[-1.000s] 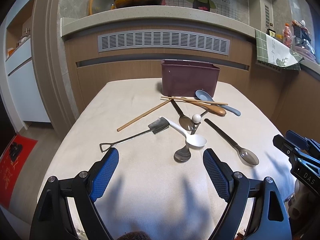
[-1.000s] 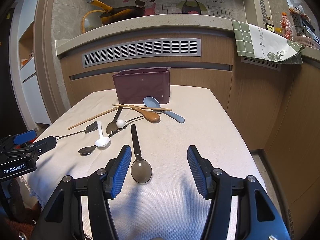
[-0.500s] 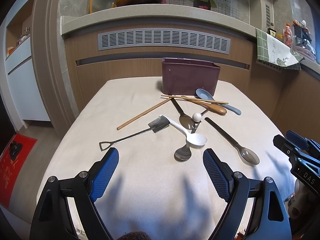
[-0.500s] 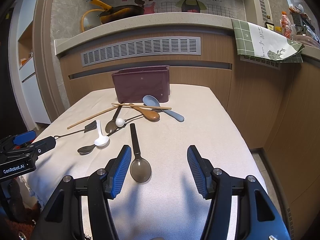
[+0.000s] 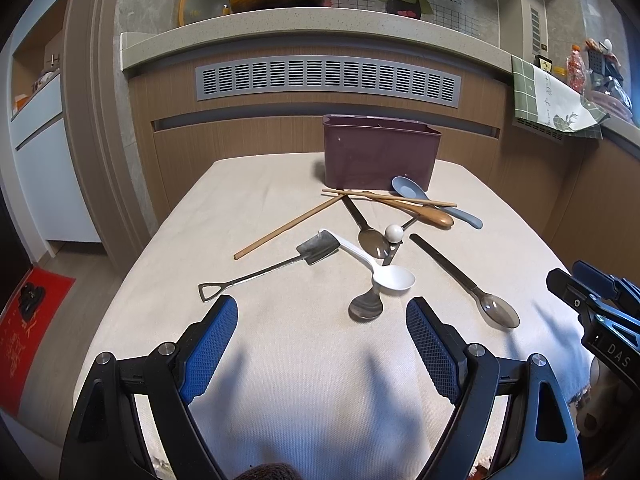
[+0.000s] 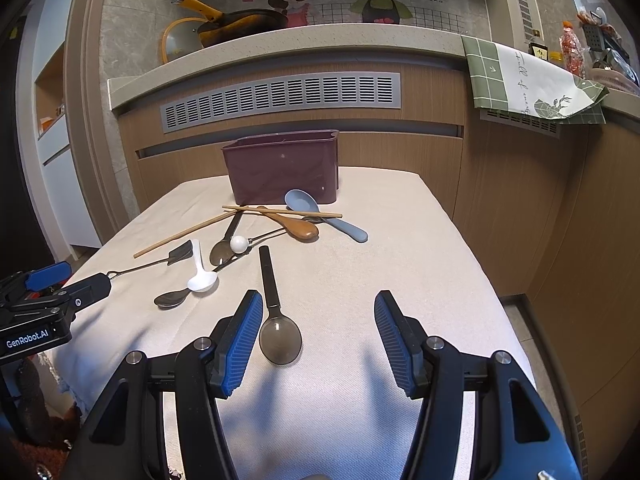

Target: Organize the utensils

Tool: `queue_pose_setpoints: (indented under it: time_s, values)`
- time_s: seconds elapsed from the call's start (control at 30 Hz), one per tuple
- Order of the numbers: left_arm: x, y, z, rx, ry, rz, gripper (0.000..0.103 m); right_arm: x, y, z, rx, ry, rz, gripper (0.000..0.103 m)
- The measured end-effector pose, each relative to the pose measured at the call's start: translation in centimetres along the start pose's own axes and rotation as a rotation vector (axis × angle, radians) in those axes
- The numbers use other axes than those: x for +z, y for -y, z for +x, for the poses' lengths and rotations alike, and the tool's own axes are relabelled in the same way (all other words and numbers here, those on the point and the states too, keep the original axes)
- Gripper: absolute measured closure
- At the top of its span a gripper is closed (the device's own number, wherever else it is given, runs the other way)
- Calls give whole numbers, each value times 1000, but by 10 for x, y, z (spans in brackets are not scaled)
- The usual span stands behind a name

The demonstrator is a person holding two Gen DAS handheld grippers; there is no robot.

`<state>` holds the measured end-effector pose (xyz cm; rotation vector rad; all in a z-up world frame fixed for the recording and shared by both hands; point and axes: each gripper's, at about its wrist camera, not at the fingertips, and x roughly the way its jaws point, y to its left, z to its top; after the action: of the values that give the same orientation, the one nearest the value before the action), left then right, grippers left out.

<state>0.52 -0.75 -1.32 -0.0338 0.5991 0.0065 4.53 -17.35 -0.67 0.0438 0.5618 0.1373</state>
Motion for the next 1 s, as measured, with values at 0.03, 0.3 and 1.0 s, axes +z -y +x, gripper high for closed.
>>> queue_pose_setpoints:
  time_s: [0.03, 0.3, 1.0]
  values:
    - [1, 0, 0, 0, 0, -1, 17, 0, 0, 0, 0, 0, 1, 48]
    - [0, 0, 2, -4, -6, -4, 17, 0, 0, 0, 1, -3, 2, 48]
    - [42, -86, 27, 20, 3, -94, 17, 54, -49, 78, 188, -138, -270, 53]
